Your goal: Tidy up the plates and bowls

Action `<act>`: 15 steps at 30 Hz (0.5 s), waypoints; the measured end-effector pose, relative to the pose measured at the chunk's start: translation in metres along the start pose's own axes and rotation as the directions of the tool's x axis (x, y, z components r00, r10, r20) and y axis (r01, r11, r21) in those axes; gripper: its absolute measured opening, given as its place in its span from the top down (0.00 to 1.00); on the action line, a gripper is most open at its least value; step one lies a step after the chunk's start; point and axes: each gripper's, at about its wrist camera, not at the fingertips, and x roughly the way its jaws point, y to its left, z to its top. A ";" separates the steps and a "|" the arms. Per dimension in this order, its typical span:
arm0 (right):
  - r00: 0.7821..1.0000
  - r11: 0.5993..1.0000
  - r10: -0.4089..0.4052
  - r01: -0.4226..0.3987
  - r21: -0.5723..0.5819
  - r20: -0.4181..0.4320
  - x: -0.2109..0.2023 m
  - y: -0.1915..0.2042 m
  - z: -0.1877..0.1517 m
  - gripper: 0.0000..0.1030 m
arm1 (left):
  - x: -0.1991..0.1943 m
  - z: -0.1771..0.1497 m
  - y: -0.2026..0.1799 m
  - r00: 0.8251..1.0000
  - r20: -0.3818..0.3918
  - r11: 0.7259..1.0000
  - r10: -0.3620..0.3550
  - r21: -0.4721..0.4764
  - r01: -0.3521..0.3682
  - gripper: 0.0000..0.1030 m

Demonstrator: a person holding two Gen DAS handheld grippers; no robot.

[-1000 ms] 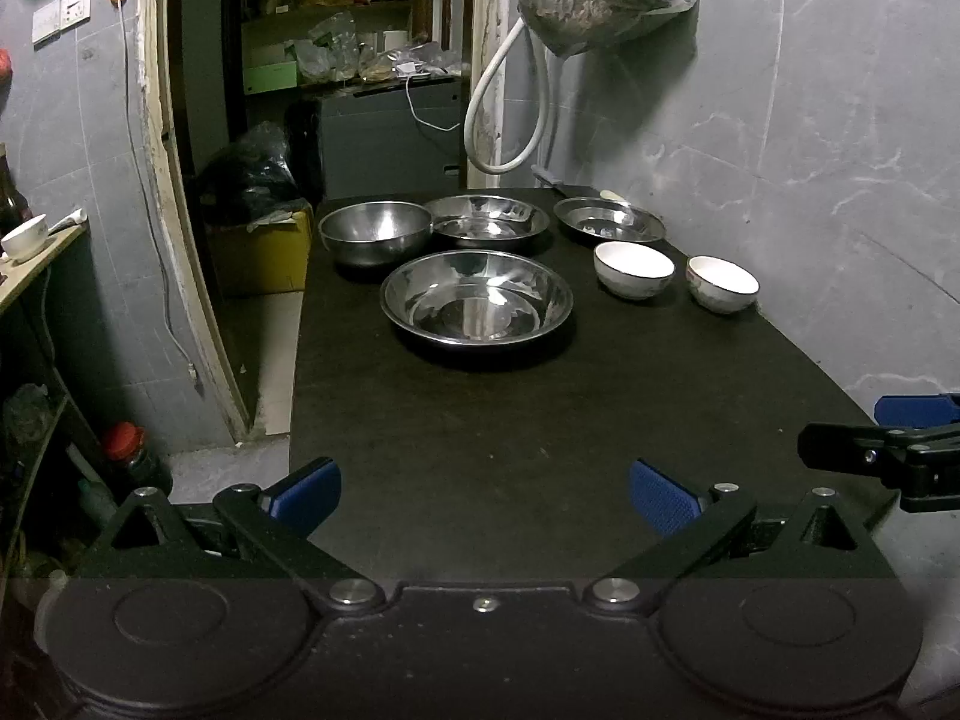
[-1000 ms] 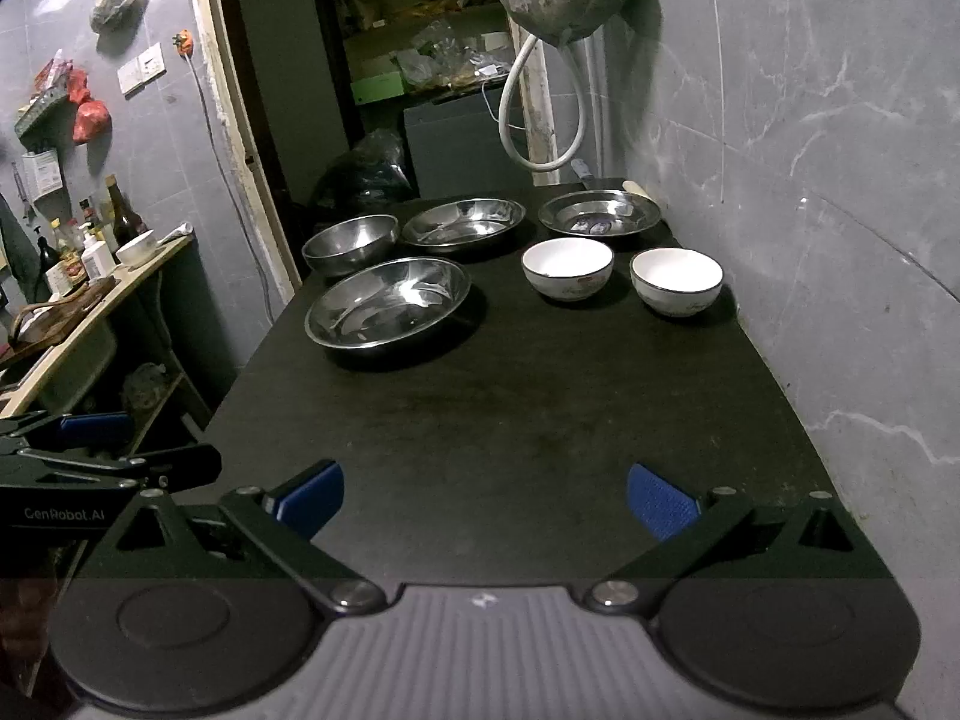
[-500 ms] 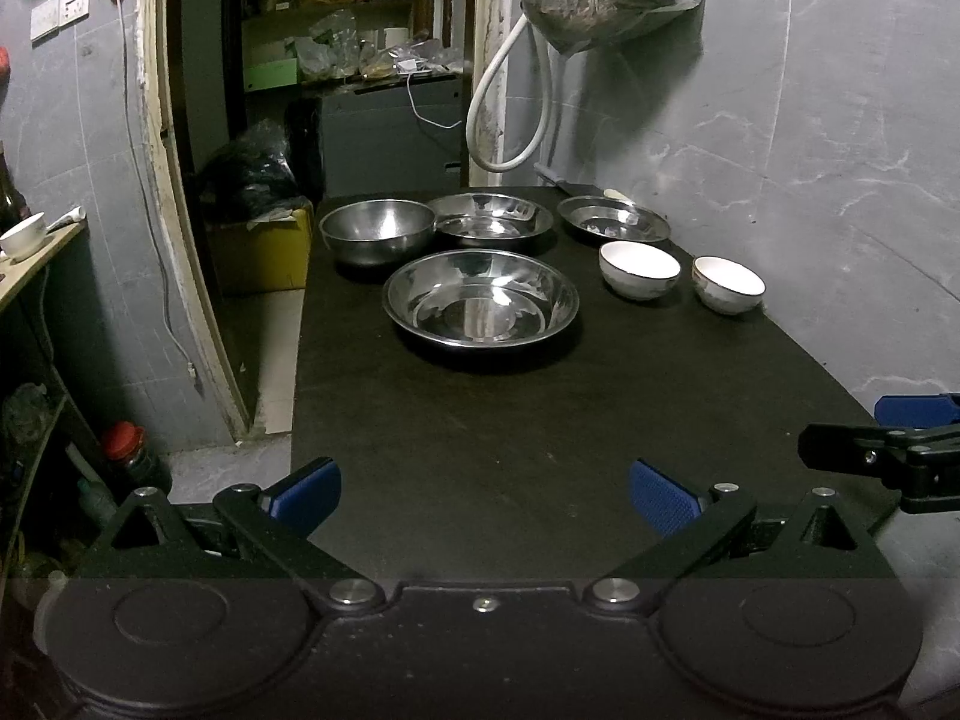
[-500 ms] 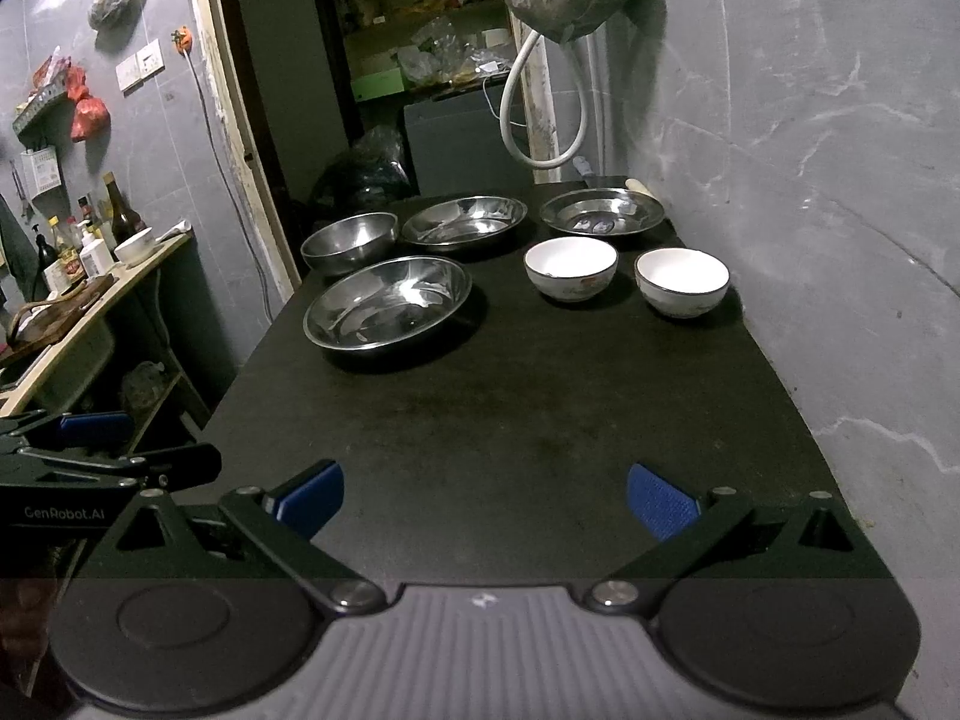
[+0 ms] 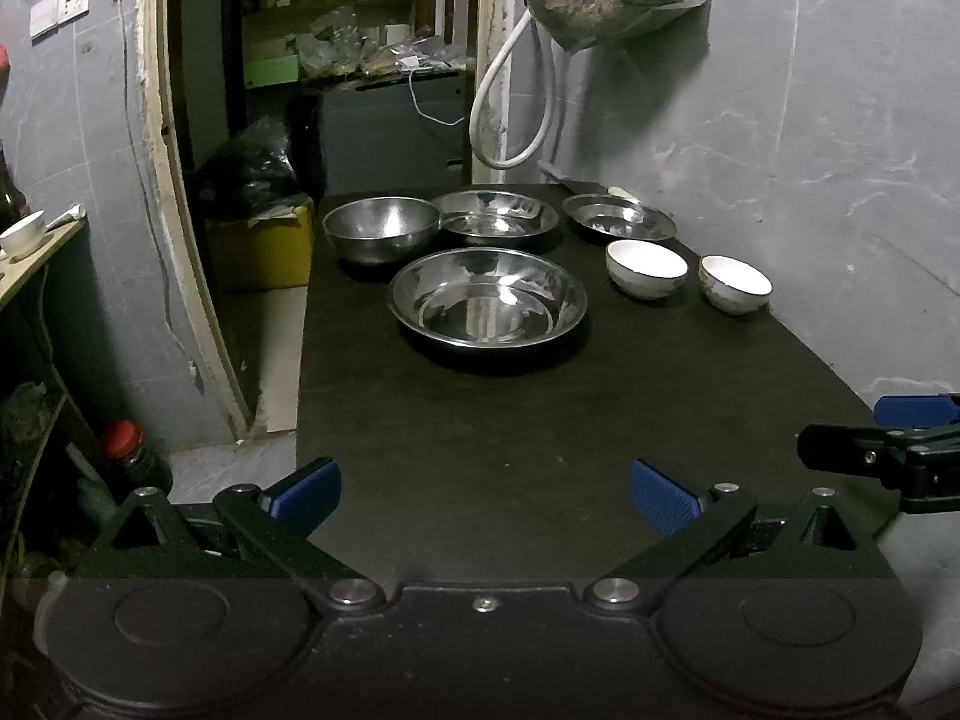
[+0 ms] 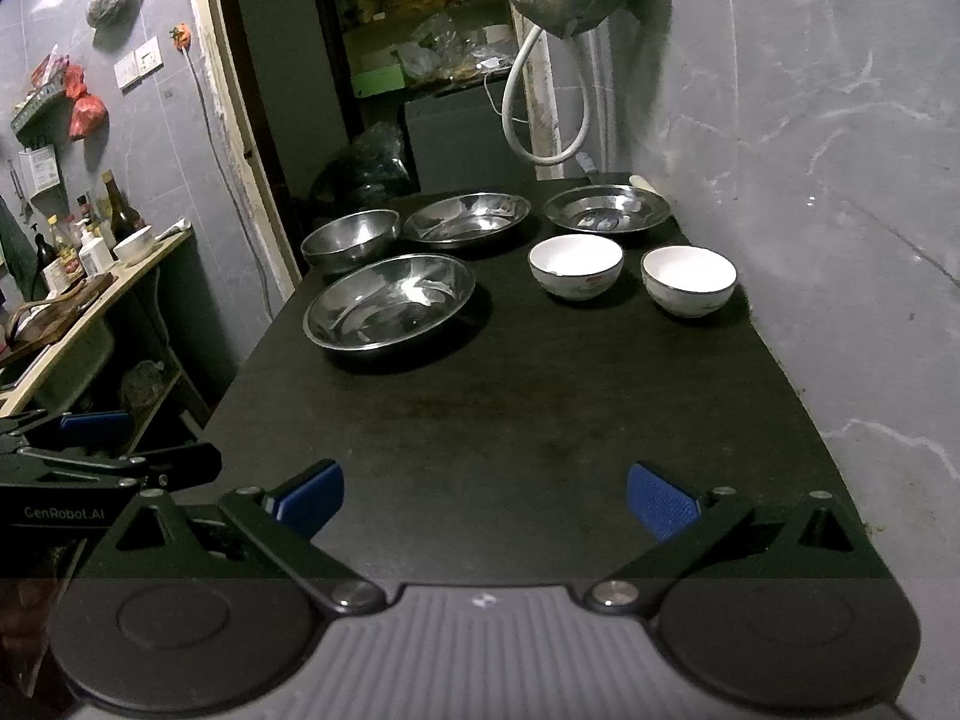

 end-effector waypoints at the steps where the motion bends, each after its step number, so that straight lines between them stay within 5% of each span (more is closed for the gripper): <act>1: 1.000 1.000 -0.001 0.001 0.000 0.000 0.001 0.001 -0.001 0.00 | 0.000 0.000 0.001 1.000 0.000 1.000 -0.001 0.000 0.001 0.01; 15: 1.000 1.000 0.010 -0.010 0.028 -0.020 0.012 0.003 0.000 0.00 | 0.008 0.006 0.006 0.999 -0.036 1.000 0.011 0.014 -0.011 0.01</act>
